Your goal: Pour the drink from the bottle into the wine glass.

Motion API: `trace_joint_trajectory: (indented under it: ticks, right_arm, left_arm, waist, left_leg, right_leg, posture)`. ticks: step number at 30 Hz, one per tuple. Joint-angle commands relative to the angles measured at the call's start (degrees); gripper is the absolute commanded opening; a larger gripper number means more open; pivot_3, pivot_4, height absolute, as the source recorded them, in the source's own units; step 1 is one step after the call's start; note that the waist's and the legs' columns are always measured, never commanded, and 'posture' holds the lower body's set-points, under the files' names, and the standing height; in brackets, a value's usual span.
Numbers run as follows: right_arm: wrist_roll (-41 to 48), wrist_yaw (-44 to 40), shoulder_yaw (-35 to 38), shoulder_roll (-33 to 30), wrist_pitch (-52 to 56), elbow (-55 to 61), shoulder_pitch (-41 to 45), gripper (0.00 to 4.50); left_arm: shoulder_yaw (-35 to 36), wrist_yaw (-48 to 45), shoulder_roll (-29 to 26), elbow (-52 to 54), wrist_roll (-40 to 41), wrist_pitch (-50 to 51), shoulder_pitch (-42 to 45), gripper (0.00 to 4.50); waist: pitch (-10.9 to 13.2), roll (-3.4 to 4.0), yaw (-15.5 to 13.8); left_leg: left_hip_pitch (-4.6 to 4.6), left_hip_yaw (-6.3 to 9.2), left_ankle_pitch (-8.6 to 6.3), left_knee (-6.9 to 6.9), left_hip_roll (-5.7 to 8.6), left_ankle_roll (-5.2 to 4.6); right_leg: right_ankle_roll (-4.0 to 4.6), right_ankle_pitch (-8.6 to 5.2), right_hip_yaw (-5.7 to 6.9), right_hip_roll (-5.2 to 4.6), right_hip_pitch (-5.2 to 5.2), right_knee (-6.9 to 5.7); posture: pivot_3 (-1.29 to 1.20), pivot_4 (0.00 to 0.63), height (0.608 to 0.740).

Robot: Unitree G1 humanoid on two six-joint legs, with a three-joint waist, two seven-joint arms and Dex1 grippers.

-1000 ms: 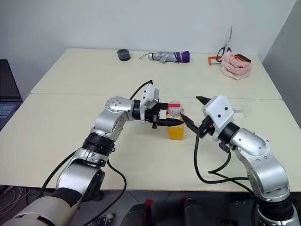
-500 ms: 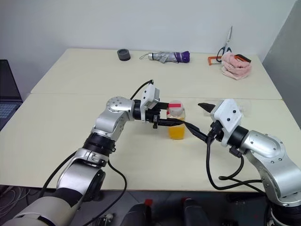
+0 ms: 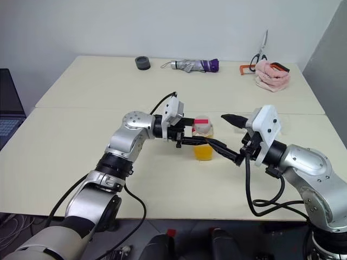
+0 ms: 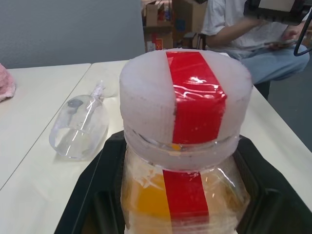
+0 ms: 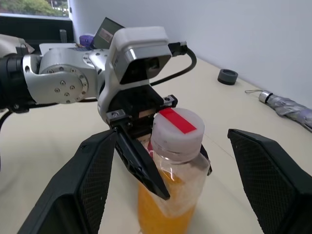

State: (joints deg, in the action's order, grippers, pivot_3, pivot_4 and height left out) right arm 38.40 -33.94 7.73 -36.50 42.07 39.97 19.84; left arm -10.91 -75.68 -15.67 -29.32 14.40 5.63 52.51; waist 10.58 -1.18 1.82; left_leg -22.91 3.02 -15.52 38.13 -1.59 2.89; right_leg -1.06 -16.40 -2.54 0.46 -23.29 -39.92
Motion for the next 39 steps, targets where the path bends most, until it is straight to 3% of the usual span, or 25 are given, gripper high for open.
trace_joint_trajectory:
  ticks: [1,27,30,34,39]
  right_arm:
    - [0.4,0.8,-1.7,0.1,0.6,-0.5,2.8,3.87]
    - [-7.8,-2.5,-10.6,4.2,-5.5,-13.5,10.2,3.87]
    - [-8.2,-2.7,-10.5,5.0,-5.7,-14.4,10.5,3.28]
    - [-8.3,-2.9,-10.4,5.7,-6.0,-14.7,11.0,1.93]
    - [-8.9,-3.3,-10.6,6.0,-6.9,-14.6,11.1,1.86]
  left_arm:
    - [1.1,-0.2,0.2,2.2,1.0,-0.7,1.1,2.21]
    - [0.9,-0.3,0.4,2.6,0.9,-0.5,0.9,2.21]
    - [0.9,-0.1,0.3,2.9,1.0,-0.5,0.7,2.21]
    - [1.0,0.0,0.2,3.2,1.0,-0.4,0.5,2.21]
    - [1.0,0.1,0.2,3.4,1.0,-0.3,0.4,2.21]
  waist:
    - [0.0,0.0,0.0]
    - [0.0,0.0,0.0]
    - [0.0,0.0,0.0]
    - [0.0,0.0,0.0]
    - [0.0,0.0,0.0]
  left_leg:
    - [0.0,0.01,0.0,0.0,0.0,0.0]
    - [0.0,0.01,0.0,0.0,-0.01,0.0]
    - [0.0,0.01,0.0,0.0,-0.01,0.0]
    - [0.0,0.01,0.0,0.0,-0.02,0.0]
    - [0.0,0.01,0.0,0.0,-0.01,0.0]
  right_leg:
    - [0.0,0.0,0.01,0.0,0.0,0.0]
    - [0.0,0.0,0.02,-0.01,0.0,0.0]
    - [0.0,0.0,0.02,-0.01,0.0,0.0]
    - [0.0,0.0,0.02,-0.01,0.0,0.0]
    - [0.0,0.0,0.02,-0.01,0.0,0.0]
  posture:
    - [0.0,0.15,0.74]
    - [0.0,0.15,0.74]
    - [0.0,0.15,0.74]
    - [0.0,0.15,0.74]
    - [0.0,0.15,0.74]
